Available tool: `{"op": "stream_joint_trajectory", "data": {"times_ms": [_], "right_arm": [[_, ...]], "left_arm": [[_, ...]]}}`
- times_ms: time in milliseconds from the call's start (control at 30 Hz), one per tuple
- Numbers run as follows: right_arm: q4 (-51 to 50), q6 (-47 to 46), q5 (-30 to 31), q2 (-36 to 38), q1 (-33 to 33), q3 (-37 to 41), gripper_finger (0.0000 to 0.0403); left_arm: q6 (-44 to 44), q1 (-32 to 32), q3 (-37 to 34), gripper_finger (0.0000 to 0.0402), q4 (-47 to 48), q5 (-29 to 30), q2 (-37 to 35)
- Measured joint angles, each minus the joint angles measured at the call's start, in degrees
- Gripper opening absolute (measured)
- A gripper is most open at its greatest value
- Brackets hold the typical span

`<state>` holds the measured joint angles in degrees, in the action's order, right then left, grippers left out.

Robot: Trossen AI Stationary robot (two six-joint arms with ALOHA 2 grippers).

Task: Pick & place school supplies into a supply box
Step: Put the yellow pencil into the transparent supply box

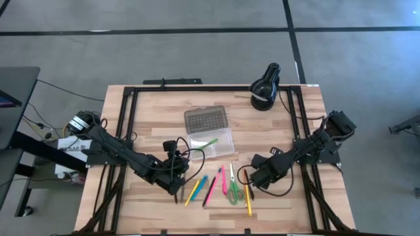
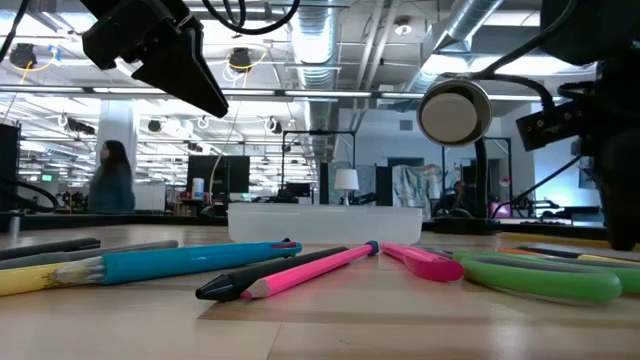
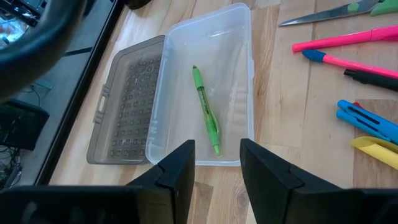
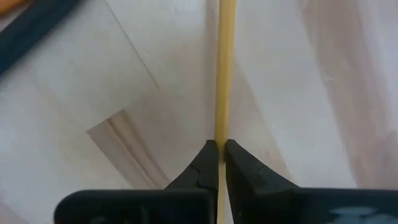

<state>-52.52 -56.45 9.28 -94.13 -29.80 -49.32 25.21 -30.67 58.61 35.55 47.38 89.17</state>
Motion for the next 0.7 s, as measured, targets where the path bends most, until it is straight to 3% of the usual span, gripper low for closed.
{"op": "stream_joint_trajectory", "data": {"times_ms": [200, 400, 533, 700], "right_arm": [[-8.93, 0.34, 3.32, 0.00, -0.06, -6.36, 0.0001], [-11.97, 6.96, 9.37, 0.00, 1.52, -13.59, 0.0000], [-7.49, 16.05, 13.79, 0.02, 5.32, -16.36, 0.0000], [5.20, 30.26, 14.85, 0.04, 12.23, -16.70, 0.0000]], "left_arm": [[0.00, 0.02, 0.00, 0.0123, 0.02, 0.02, 0.00], [0.00, 0.00, 0.00, 0.0123, 0.14, 0.02, 0.00], [0.14, -0.02, 0.00, 0.0123, 0.16, 0.73, 0.00], [3.01, -1.01, 0.00, 0.0123, 2.23, 2.96, 0.00]]}}
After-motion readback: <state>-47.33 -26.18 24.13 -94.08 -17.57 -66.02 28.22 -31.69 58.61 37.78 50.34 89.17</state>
